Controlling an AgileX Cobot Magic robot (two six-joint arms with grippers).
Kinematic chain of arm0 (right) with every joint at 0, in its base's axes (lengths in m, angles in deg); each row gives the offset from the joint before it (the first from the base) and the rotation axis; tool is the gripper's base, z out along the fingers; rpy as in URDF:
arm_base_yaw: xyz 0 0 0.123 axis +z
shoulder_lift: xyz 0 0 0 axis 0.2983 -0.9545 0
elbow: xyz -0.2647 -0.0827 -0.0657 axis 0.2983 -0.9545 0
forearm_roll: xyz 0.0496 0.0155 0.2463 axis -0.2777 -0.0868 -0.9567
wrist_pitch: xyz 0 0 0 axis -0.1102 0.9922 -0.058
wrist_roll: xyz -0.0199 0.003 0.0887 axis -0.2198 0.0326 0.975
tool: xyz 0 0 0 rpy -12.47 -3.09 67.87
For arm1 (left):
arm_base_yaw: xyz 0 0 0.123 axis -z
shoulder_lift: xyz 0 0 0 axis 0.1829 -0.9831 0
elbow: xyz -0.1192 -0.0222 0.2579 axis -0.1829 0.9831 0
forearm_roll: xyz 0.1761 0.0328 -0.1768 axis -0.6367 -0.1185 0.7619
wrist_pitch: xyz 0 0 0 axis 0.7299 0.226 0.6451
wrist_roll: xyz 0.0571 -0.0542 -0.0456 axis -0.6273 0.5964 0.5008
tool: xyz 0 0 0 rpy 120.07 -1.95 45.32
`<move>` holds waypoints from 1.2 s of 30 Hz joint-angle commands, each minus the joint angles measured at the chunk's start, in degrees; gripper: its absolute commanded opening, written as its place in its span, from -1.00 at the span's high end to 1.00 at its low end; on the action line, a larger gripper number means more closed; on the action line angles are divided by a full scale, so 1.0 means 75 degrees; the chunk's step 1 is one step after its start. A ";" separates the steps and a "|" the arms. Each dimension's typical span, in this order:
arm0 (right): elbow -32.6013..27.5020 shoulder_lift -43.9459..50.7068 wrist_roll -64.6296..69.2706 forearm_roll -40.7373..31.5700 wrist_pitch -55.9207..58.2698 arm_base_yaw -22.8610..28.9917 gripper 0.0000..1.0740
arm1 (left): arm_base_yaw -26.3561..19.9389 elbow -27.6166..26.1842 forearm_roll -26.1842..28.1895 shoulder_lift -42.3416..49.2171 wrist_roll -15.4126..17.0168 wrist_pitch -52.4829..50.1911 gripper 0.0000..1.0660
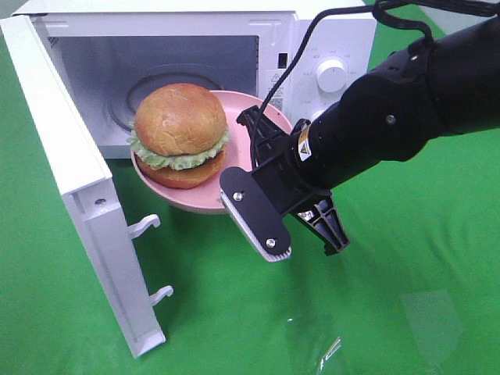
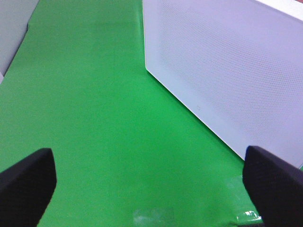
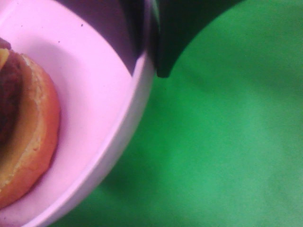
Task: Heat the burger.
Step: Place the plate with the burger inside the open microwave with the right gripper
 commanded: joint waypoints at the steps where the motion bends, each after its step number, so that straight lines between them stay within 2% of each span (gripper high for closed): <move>1: 0.0405 -0.0084 -0.0642 -0.0458 -0.0183 0.0000 1.00 | 0.0046 0.0000 0.0046 0.0122 0.0008 -0.0107 -0.87; 8: 0.1146 -0.0527 -0.1016 -0.0649 0.0596 0.0000 1.00 | 0.0046 0.0000 0.0046 0.0122 0.0008 -0.0107 -0.87; 36: 0.3377 -0.2017 -0.1085 -0.0680 0.1788 -0.0390 1.00 | 0.0046 0.0000 0.0046 0.0122 0.0008 -0.0107 -0.87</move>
